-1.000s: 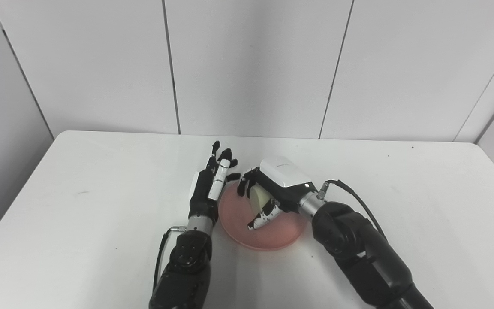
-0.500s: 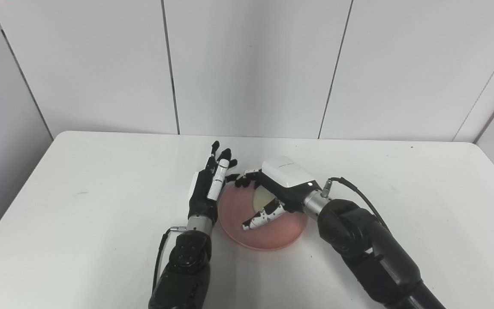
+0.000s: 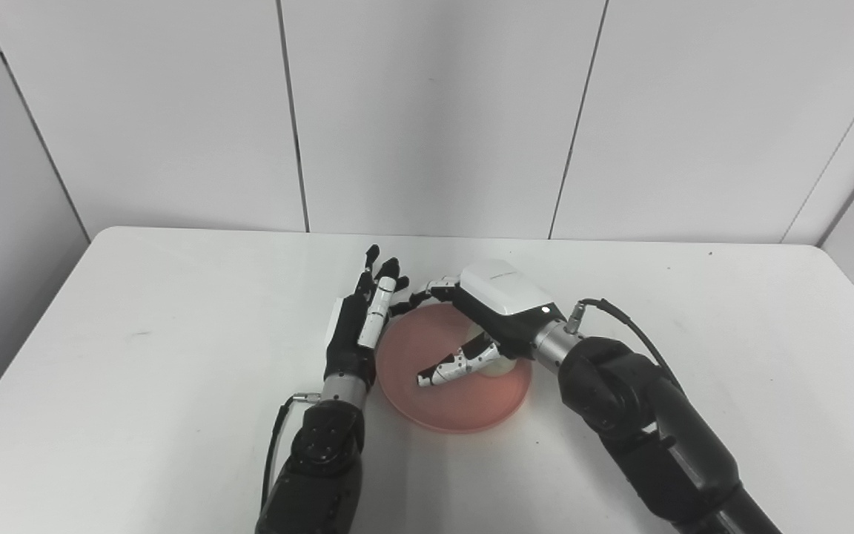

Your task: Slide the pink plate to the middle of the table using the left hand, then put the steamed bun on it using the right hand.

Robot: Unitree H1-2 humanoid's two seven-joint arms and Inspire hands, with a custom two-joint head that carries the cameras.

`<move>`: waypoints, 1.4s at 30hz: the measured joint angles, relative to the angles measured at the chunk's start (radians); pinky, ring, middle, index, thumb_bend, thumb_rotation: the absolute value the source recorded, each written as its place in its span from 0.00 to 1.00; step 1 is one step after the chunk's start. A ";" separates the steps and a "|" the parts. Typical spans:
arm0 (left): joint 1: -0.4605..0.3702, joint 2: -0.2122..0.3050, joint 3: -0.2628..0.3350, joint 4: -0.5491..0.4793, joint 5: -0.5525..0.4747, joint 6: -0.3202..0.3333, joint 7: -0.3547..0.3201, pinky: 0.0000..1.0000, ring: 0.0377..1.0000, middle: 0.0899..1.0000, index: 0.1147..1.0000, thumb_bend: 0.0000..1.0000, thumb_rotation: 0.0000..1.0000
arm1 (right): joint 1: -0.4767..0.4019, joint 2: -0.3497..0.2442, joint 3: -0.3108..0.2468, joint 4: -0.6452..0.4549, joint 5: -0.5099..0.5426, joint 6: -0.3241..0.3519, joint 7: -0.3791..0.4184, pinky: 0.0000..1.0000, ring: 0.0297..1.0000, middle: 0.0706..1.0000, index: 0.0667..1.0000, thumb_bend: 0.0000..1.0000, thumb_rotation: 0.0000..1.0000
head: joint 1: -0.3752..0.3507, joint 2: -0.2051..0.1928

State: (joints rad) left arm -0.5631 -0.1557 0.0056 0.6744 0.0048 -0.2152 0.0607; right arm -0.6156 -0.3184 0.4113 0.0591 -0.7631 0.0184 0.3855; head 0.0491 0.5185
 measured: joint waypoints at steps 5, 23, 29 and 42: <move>0.001 0.000 0.001 -0.001 -0.001 0.001 -0.003 0.69 0.87 0.94 1.00 0.74 0.87 | 0.041 0.009 -0.063 -0.012 0.040 -0.009 -0.073 0.61 0.73 0.78 0.75 0.95 0.76 | -0.002 0.002; -0.004 0.001 0.017 0.008 -0.002 -0.028 0.013 0.86 0.90 0.94 1.00 0.77 0.87 | 0.136 0.292 -0.505 0.253 0.711 -0.200 -0.449 0.82 0.83 0.88 0.92 0.82 1.00 | -0.008 -0.002; 0.002 0.005 -0.003 -0.004 0.030 -0.029 0.043 0.99 0.99 0.98 0.98 0.72 0.91 | 0.140 0.315 -0.525 0.312 0.755 -0.189 -0.475 0.93 0.91 0.93 0.96 0.73 1.00 | -0.009 0.000; 0.021 0.015 -0.047 -0.029 0.108 -0.032 0.086 1.00 1.00 1.00 1.00 0.68 0.97 | 0.162 0.308 -0.441 0.374 0.667 -0.183 -0.483 1.00 0.97 0.95 0.96 0.80 1.00 | -0.008 0.003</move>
State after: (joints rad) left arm -0.5417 -0.1409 -0.0411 0.6454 0.1126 -0.2473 0.1464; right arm -0.4535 -0.0101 -0.0298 0.4332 -0.0964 -0.1648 -0.0980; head 0.0414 0.5216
